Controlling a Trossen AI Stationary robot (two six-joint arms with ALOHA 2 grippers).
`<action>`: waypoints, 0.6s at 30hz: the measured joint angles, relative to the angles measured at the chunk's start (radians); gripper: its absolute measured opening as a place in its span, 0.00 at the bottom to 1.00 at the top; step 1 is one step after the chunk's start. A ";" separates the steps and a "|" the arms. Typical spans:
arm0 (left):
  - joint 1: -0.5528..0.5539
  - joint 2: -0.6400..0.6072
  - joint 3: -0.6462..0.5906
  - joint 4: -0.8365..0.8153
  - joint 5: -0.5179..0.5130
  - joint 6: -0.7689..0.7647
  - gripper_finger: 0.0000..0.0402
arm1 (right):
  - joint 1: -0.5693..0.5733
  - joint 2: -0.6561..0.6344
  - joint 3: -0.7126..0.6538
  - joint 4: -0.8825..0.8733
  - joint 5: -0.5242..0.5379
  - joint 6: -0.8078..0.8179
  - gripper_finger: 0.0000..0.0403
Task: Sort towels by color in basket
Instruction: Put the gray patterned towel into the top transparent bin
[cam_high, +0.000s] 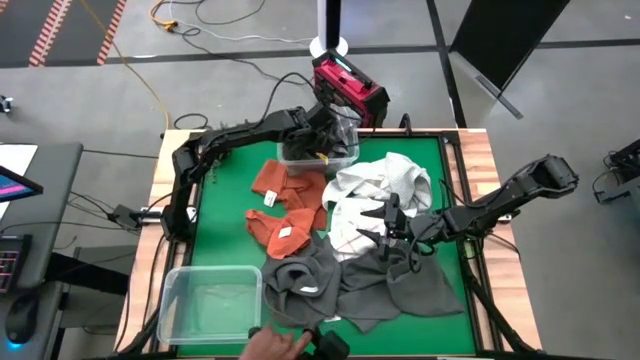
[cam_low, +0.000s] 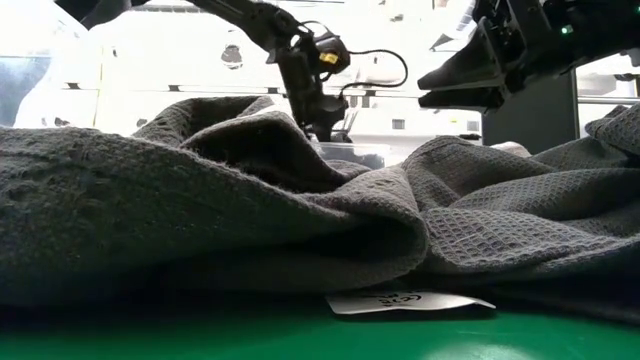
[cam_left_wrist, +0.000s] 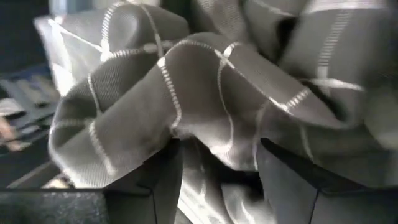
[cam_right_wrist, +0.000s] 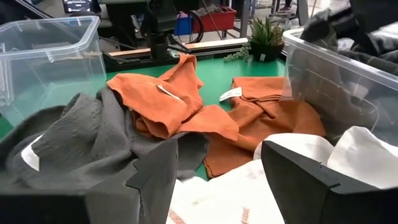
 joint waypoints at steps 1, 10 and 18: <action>-0.002 -0.001 0.016 -0.046 0.000 -0.023 0.48 | 0.002 0.000 0.000 0.000 0.000 0.000 0.65; 0.001 -0.039 0.156 -0.222 0.004 -0.250 0.48 | 0.006 0.000 0.000 0.013 0.000 0.001 0.65; 0.038 -0.034 0.227 -0.084 0.217 -0.402 0.48 | 0.005 0.000 0.000 0.027 -0.001 0.000 0.65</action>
